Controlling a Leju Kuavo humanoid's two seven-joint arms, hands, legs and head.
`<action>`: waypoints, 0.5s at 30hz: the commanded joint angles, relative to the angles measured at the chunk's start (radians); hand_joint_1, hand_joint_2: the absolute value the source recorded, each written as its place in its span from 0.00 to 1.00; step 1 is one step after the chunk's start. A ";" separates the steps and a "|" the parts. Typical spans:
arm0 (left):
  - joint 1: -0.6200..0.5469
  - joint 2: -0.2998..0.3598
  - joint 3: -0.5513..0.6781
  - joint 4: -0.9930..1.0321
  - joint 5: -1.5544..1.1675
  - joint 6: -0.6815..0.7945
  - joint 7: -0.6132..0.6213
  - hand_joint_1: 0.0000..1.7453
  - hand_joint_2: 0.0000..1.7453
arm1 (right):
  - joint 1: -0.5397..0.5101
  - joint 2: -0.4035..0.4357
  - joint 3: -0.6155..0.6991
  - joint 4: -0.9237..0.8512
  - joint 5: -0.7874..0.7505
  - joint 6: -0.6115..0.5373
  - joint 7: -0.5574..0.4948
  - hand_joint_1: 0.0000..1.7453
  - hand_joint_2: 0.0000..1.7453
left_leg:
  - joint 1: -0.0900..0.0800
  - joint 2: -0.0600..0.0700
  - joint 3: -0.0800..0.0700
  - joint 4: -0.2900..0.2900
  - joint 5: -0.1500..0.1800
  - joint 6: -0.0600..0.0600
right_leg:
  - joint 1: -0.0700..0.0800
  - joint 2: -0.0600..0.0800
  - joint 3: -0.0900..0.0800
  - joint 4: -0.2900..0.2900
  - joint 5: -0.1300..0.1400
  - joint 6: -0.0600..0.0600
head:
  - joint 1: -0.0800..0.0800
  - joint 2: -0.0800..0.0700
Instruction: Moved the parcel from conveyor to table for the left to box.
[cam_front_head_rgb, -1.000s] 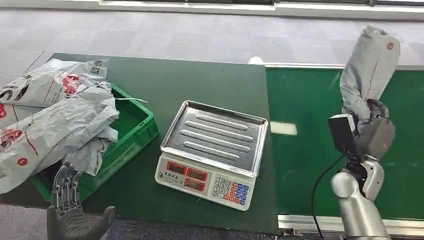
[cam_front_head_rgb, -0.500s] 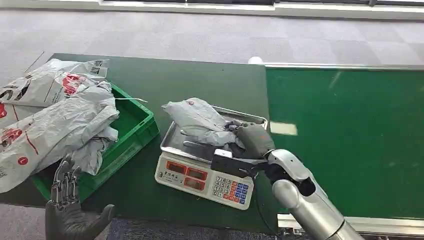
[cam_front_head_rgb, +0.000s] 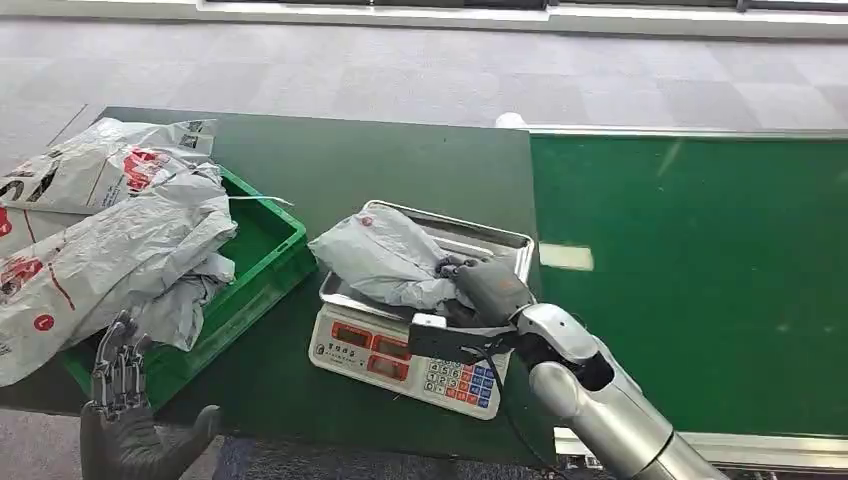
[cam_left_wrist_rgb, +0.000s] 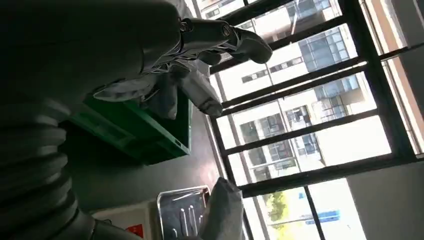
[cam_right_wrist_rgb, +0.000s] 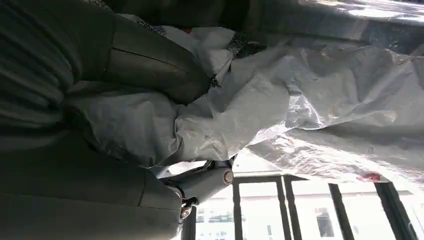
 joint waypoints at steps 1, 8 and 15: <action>-0.003 -0.015 0.036 0.021 -0.002 -0.006 0.005 0.00 1.00 | -0.046 0.012 0.049 0.071 -0.003 0.005 0.000 1.00 1.00 | 0.000 0.002 0.000 0.000 0.000 0.000 | 0.000 0.002 0.000 0.000 0.001 0.000 | 0.000 0.000; 0.024 -0.081 0.115 -0.022 -0.039 -0.051 0.052 0.00 1.00 | -0.032 0.020 0.007 0.168 0.119 0.097 0.206 0.00 1.00 | 0.000 0.004 0.001 -0.001 0.000 0.001 | 0.000 0.003 0.000 -0.001 0.001 0.000 | 0.000 0.000; 0.020 -0.128 0.128 -0.072 -0.154 -0.120 0.020 0.00 1.00 | 0.087 0.037 -0.144 0.034 0.141 -0.140 0.038 0.00 1.00 | 0.000 0.000 0.000 -0.001 0.001 0.001 | -0.001 0.000 0.000 -0.001 0.001 0.000 | 0.000 0.000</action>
